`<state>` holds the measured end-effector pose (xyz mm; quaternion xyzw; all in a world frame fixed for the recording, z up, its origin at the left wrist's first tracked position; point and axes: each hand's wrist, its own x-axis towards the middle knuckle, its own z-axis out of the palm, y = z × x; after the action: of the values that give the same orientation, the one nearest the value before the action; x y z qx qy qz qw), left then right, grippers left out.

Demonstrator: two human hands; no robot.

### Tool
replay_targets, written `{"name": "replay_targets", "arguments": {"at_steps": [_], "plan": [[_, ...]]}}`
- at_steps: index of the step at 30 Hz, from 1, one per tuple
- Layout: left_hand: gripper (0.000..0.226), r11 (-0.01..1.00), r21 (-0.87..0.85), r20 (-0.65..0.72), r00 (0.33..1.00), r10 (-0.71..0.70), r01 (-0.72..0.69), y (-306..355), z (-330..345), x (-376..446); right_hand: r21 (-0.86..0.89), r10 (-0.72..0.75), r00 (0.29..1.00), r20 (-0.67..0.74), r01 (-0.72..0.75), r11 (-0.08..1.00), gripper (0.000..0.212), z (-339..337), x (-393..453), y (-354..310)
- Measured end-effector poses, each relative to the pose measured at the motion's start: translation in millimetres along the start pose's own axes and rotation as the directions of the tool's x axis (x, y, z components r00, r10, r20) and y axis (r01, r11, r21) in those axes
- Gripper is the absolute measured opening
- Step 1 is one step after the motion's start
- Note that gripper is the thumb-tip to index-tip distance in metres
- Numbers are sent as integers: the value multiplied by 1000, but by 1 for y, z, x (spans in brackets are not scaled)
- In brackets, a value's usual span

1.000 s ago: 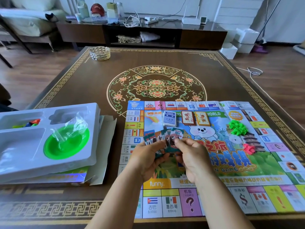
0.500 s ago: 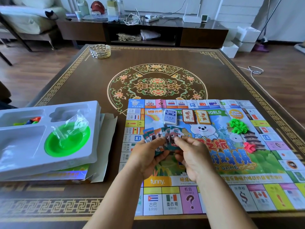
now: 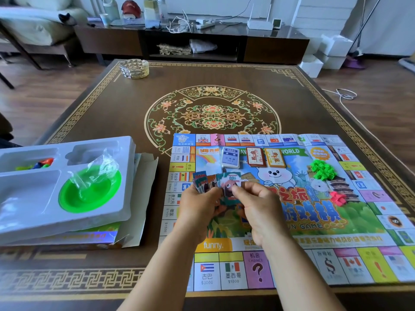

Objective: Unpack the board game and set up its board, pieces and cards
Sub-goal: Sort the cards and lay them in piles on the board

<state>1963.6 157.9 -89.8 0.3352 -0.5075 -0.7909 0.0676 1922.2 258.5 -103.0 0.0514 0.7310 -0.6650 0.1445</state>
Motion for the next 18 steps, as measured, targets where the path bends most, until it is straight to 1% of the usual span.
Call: {"name": "replay_targets", "arguments": {"at_steps": [5,8,14,18], "plan": [[12,999,18,-14,1000,28,-27,1,1,-1,66,52,998,43,-55,996,12,0,-3,-4],[14,999,28,-22,999,25,-25,1,1,-1,99,77,997,14,-78,992,12,-3,-1,-4],[10,998,60,-31,999,23,-21,-1,1,-1,29,54,998,-42,-53,998,10,-2,2,4],[11,994,112,-73,997,15,-6,-4,0,4,-6,66,996,-63,-66,998,8,-2,6,8]]}}
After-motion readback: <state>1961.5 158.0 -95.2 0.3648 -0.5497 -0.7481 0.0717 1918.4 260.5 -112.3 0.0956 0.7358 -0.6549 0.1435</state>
